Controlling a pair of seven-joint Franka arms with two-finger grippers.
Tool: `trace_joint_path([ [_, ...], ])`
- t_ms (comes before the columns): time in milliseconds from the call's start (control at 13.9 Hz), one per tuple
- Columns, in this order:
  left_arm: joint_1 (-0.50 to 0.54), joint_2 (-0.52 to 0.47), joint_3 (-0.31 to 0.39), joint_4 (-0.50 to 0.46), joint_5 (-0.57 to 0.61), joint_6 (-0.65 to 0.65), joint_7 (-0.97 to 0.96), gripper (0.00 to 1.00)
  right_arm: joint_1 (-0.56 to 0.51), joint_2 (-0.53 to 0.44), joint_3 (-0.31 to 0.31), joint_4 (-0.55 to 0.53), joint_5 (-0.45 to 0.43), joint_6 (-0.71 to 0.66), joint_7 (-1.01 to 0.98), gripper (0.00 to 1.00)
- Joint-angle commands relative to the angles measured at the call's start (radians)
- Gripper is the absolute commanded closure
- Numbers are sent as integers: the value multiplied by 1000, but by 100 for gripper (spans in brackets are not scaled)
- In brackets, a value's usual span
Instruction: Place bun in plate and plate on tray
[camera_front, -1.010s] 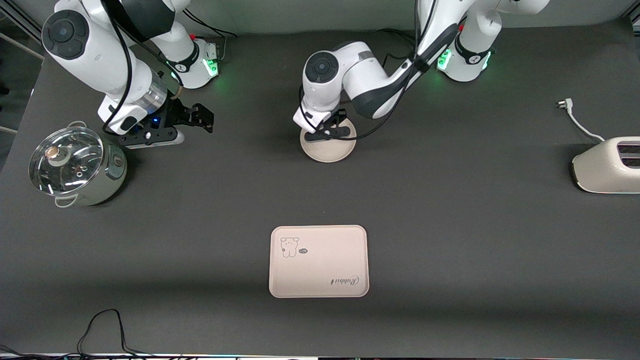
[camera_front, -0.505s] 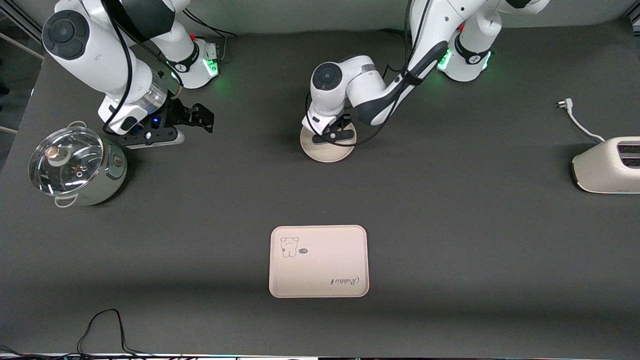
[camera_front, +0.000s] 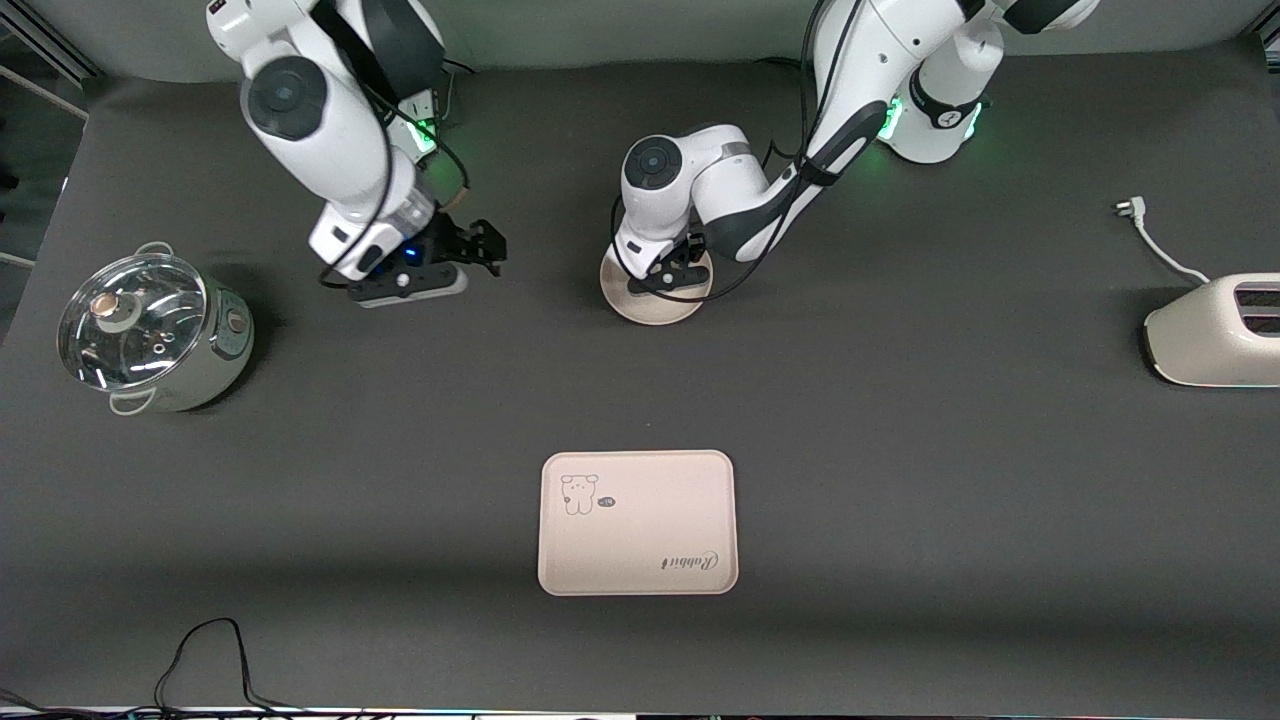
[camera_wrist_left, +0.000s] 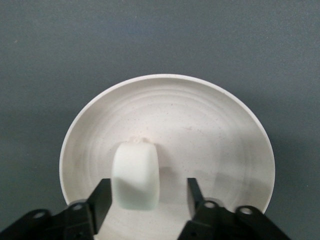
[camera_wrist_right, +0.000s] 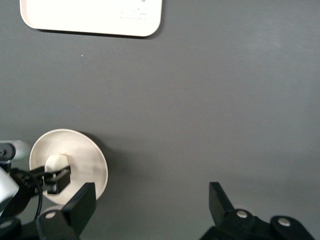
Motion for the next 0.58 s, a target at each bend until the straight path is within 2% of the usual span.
trace_joint_path([
  [0,4,-16,3,5,23,-7,-25,0,22,-15,-10,-128,17,150,14,0],
  [144,41,-50,1,33,21,-68,-8,0,39,3,-10,-138,17,175,16,0],
  [288,102,-70,-8,115,5,-203,73,0,39,14,-10,-140,25,191,16,0],
  [505,185,-84,9,340,-98,-451,291,0,68,26,-10,-164,75,235,16,0],
])
